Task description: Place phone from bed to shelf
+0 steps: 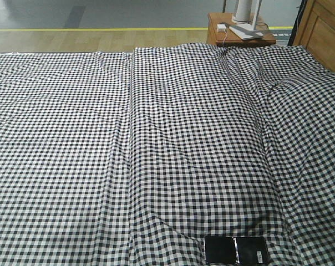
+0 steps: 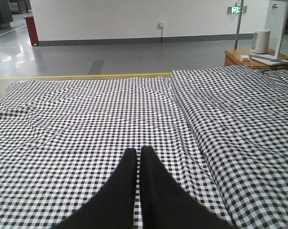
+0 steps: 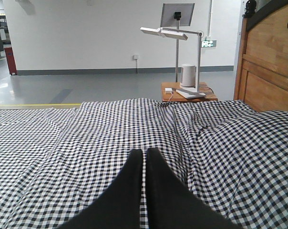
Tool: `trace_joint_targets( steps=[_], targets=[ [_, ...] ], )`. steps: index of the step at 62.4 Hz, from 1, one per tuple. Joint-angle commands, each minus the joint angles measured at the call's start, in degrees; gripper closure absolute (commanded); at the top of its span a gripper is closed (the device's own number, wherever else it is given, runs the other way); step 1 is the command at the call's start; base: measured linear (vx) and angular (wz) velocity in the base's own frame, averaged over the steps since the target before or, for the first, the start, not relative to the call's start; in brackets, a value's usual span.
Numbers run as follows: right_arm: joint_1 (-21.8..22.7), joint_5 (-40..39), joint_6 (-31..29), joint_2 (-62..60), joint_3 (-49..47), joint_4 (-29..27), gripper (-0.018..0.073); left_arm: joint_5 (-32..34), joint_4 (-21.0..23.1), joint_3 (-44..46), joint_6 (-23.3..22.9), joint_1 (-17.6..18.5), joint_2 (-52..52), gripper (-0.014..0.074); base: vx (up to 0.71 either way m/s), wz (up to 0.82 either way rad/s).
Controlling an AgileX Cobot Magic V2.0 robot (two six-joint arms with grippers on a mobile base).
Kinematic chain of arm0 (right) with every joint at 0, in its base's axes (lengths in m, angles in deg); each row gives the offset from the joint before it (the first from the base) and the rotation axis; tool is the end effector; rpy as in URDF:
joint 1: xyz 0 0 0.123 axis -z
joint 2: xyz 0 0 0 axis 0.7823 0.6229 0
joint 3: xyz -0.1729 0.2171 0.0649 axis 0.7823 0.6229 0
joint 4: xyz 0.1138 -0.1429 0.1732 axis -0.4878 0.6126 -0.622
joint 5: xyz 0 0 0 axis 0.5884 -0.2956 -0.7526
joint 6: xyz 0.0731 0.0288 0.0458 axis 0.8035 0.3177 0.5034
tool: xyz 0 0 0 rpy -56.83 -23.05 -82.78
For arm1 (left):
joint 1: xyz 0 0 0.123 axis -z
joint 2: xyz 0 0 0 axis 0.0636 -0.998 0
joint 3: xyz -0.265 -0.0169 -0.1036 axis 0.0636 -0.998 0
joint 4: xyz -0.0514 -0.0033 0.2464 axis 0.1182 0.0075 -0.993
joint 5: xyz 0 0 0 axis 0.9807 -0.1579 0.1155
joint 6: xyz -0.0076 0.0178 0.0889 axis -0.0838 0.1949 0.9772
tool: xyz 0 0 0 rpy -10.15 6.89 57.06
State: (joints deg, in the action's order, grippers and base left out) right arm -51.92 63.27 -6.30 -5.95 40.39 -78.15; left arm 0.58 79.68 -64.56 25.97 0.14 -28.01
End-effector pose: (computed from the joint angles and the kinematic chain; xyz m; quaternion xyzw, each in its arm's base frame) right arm 0.0568 0.0009 0.1983 -0.0024 0.7067 0.0067 0.7075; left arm 0.0556 0.0026 0.1855 -0.0134 0.7488 0.0233 0.6622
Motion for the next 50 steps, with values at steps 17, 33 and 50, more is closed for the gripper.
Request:
trace_joint_targets(
  steps=[17,33,50],
  targets=[
    [0.33,-4.30,0.10,-0.45,0.52,0.65,0.0564,3.99,0.53,-0.41,0.00,-0.07,0.48,0.0595,0.00,0.00],
    [0.33,-4.30,0.10,-0.45,0.52,0.65,0.0564,3.99,0.53,-0.41,0.00,-0.07,0.48,0.0595,0.00,0.00],
    [0.33,-4.30,0.10,-0.45,0.52,0.65,0.0564,3.99,0.53,-0.41,0.00,-0.07,0.48,0.0595,0.00,0.00]
  ],
)
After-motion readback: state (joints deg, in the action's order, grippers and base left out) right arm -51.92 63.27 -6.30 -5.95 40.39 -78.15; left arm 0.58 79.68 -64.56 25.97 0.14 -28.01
